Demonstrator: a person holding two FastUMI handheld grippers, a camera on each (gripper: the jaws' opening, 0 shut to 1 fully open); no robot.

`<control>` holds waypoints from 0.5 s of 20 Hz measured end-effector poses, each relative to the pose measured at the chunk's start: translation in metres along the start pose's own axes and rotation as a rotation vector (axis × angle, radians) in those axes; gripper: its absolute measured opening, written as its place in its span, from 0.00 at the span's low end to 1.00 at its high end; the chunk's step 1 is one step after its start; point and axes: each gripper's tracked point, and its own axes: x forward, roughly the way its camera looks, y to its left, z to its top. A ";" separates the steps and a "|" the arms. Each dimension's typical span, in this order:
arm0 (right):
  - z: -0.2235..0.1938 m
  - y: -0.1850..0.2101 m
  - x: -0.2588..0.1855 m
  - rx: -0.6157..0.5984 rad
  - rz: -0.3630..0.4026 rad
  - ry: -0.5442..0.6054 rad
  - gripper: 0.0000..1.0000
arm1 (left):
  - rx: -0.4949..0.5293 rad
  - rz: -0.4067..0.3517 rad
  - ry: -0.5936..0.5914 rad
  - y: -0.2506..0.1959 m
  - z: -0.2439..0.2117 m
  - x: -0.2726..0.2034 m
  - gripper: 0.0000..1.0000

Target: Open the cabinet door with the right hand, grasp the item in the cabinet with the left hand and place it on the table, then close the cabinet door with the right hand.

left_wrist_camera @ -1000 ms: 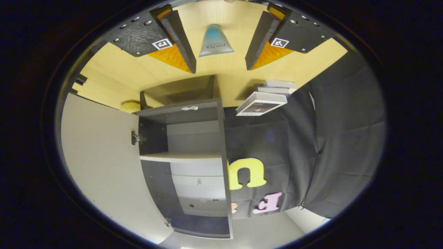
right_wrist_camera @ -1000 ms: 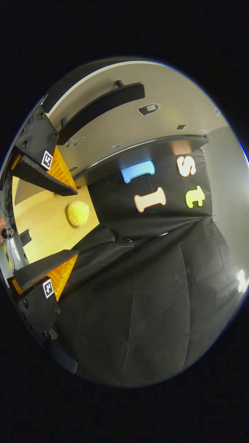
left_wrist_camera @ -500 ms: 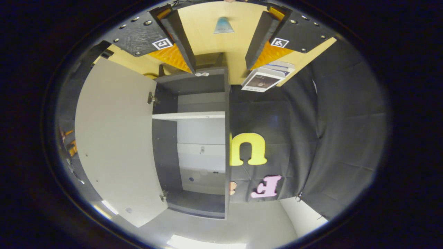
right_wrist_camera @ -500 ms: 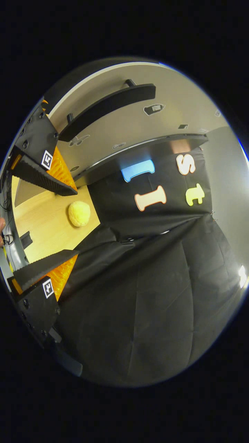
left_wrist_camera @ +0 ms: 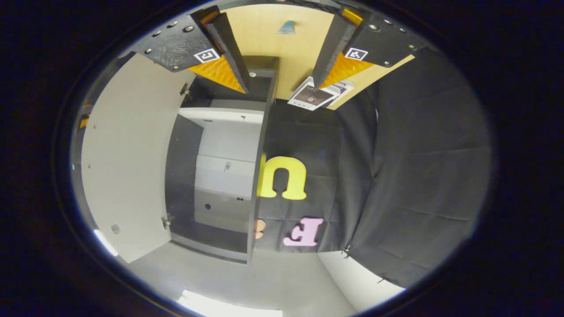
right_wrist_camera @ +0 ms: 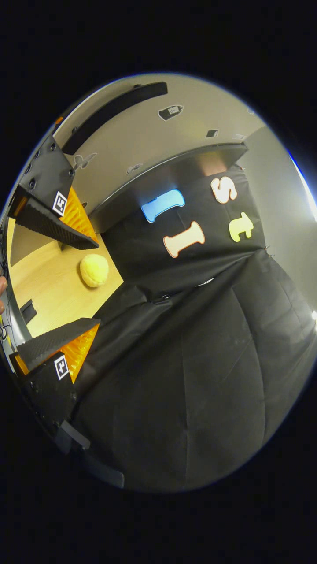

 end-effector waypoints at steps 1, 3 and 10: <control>0.004 -0.004 0.002 -0.005 0.000 -0.008 0.98 | 0.008 0.020 0.011 0.001 0.007 -0.001 0.87; 0.007 -0.007 0.003 -0.018 0.014 -0.007 0.98 | 0.056 0.041 0.050 0.002 0.015 -0.003 0.87; 0.045 0.025 -0.003 -0.142 0.162 -0.021 0.98 | 0.062 0.064 0.096 -0.026 0.052 -0.006 0.87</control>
